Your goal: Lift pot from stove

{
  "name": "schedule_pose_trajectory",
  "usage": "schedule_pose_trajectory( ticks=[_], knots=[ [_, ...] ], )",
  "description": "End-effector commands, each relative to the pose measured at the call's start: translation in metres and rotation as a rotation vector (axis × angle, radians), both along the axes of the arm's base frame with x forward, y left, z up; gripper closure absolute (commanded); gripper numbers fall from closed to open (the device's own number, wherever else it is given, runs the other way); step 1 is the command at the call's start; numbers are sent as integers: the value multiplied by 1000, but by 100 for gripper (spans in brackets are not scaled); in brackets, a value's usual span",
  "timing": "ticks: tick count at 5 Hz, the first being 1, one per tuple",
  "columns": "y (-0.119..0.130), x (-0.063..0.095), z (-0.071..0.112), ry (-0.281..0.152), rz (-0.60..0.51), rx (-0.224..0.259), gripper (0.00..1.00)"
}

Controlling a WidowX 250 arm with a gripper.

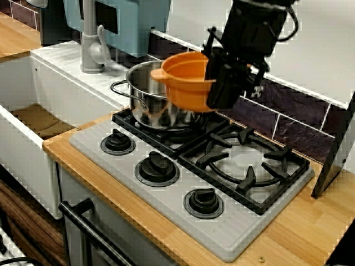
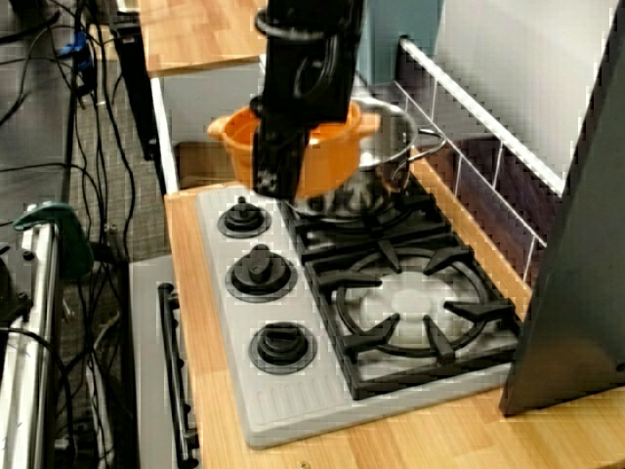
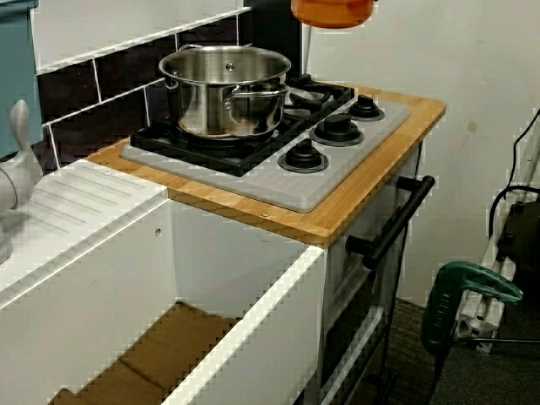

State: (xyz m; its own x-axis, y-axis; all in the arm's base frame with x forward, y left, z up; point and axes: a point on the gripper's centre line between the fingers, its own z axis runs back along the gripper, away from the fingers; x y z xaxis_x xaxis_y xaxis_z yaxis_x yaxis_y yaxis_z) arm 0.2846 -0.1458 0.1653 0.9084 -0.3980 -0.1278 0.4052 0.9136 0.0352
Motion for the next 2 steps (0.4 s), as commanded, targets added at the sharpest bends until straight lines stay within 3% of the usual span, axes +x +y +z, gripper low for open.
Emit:
schedule_pose_trajectory(
  ticks=[1,2],
  knots=[
    [12,6,43,-89,4,-30,100],
    [15,8,48,-94,7,-29,100]
  ],
)
